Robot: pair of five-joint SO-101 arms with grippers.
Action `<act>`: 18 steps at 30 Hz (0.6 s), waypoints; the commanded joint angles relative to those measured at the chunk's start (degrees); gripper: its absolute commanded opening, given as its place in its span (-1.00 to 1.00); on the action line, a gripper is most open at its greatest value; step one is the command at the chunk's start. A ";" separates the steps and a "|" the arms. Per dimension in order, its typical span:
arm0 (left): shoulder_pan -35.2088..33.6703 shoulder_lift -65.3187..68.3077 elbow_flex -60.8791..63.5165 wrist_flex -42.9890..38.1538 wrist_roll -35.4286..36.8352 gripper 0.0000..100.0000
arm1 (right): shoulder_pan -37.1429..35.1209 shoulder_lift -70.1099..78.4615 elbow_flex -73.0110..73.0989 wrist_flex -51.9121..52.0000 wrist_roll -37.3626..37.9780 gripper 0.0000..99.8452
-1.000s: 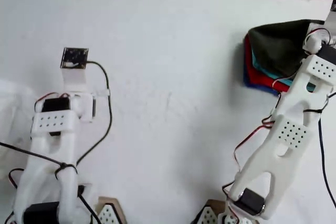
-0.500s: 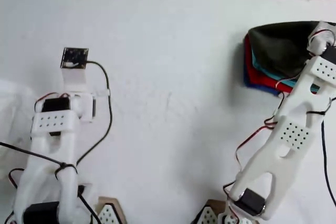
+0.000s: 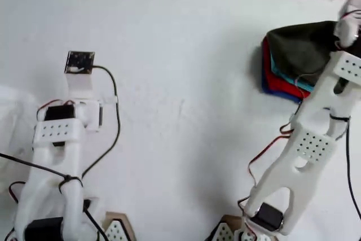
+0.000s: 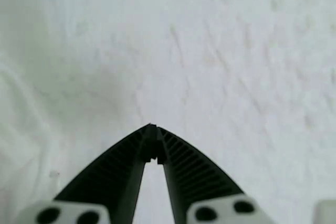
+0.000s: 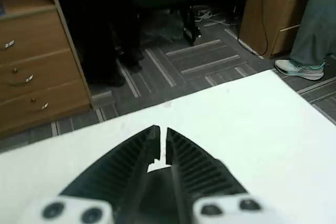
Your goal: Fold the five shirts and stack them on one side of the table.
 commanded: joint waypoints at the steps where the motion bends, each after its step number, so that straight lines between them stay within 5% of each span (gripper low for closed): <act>1: -0.35 -1.67 -0.13 -0.70 -0.35 -0.95 | -0.57 4.70 -0.35 -2.24 1.93 -0.96; 18: -0.35 -1.49 -0.13 -0.62 -0.35 -0.95 | 4.09 19.38 -0.35 -25.45 2.02 -0.96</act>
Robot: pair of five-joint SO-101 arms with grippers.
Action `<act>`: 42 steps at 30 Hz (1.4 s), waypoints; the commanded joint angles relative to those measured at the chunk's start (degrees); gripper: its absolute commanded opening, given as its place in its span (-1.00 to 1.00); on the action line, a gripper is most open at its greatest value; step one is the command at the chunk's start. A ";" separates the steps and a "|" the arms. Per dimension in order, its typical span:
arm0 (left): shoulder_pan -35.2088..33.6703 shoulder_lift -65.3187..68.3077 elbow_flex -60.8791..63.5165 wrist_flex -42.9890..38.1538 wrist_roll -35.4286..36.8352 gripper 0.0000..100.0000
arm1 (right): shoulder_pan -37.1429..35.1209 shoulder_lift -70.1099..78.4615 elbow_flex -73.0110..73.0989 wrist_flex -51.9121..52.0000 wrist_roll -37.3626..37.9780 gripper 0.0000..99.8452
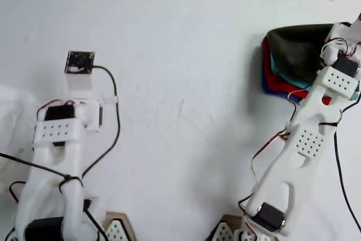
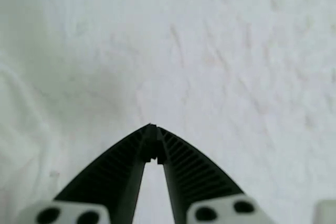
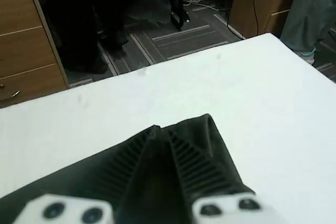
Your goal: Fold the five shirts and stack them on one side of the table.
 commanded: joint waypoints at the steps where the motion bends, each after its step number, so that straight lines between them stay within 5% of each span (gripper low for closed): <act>1: -0.26 -1.67 -0.13 -0.53 -0.35 -0.95 | 0.57 0.13 -0.53 -4.88 0.00 -0.96; 8: -0.35 -1.67 -0.04 -0.35 -0.35 -0.95 | 1.63 2.42 -1.41 -5.58 -0.18 -0.96; 14: -0.35 -1.41 -0.04 -0.79 -0.35 -0.95 | 2.95 -5.85 -4.04 8.57 -7.12 -0.91; 19: -0.35 -1.41 -0.04 -0.79 -0.35 -0.95 | 2.68 -13.85 -4.22 22.29 -7.47 -0.74; 31: -0.35 -1.41 -0.13 -0.88 -0.35 -0.95 | -3.91 -28.09 -3.78 49.54 -7.03 -0.74; 42: -0.35 -1.76 -0.22 -0.88 -0.35 -0.95 | -11.03 -20.35 -3.60 62.46 3.52 -0.92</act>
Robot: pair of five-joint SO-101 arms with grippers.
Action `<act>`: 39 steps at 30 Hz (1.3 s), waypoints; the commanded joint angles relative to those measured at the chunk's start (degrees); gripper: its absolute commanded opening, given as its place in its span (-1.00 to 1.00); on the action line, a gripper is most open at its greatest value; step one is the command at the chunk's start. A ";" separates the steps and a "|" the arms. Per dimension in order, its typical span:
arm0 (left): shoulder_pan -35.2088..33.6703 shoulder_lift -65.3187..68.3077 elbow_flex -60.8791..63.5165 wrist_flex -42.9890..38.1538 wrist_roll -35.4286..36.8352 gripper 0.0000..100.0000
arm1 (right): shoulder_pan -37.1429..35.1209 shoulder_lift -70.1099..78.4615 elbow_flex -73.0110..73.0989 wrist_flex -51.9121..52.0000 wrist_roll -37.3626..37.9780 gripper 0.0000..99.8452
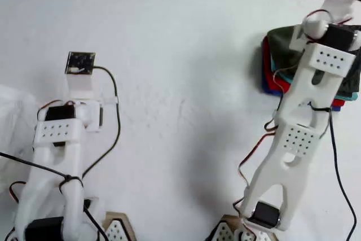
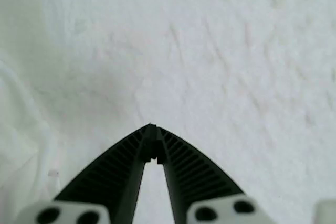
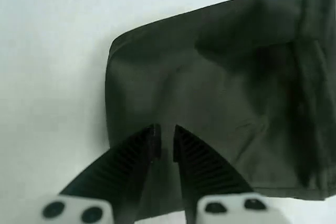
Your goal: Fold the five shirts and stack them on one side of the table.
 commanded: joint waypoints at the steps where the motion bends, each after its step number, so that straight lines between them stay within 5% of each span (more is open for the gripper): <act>1: -0.44 -1.76 -0.48 -0.88 -0.35 -0.95 | 0.13 2.68 -1.76 1.54 1.49 -0.92; 20: -0.09 -1.32 -0.40 -6.24 -0.35 -0.95 | 0.22 1.45 18.81 1.63 19.69 -0.92; 31: -0.35 -1.32 -0.40 -6.95 -0.35 -0.95 | 2.42 -22.73 18.99 0.57 17.41 -0.92; 39: -0.35 -1.32 -0.40 -6.51 -0.35 -0.95 | 13.85 -14.20 19.34 -6.64 16.79 -0.92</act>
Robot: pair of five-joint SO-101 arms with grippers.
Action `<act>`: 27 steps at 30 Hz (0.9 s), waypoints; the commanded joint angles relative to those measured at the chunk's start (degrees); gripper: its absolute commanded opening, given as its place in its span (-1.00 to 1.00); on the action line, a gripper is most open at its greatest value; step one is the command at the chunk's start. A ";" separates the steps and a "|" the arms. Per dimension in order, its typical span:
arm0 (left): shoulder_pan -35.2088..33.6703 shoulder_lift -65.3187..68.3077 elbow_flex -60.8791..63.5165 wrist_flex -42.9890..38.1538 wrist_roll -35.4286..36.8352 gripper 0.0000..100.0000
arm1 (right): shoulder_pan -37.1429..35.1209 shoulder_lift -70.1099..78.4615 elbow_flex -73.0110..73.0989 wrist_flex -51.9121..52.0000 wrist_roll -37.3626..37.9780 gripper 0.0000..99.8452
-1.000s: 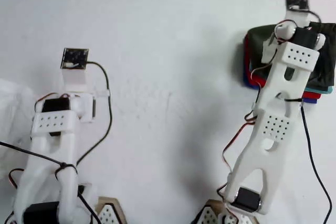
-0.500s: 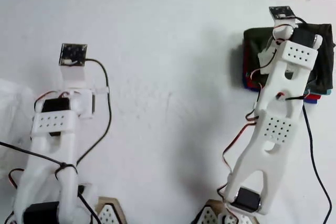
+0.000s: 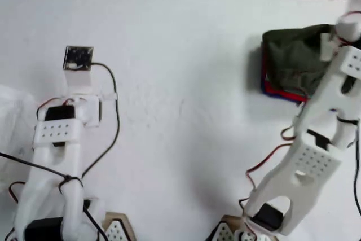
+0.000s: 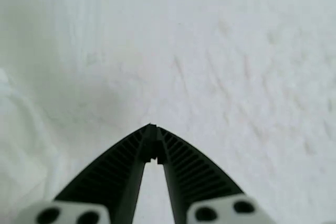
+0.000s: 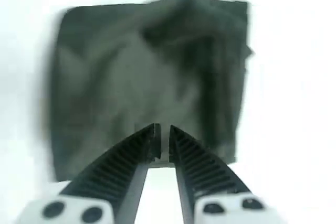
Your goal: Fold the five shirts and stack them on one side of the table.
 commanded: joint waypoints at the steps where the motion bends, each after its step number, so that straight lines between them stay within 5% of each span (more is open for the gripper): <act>1: -0.44 -1.32 -0.40 -0.53 -0.35 -0.95 | 5.23 5.67 -0.18 -4.70 -0.44 -0.92; 15: -0.44 -1.58 -0.40 -0.53 -0.35 -0.95 | 15.52 19.30 -0.79 -8.22 0.18 -0.92; 27: -0.53 -1.58 -0.40 -0.62 -0.35 -0.95 | 9.98 3.91 -0.79 -6.99 -1.58 -0.92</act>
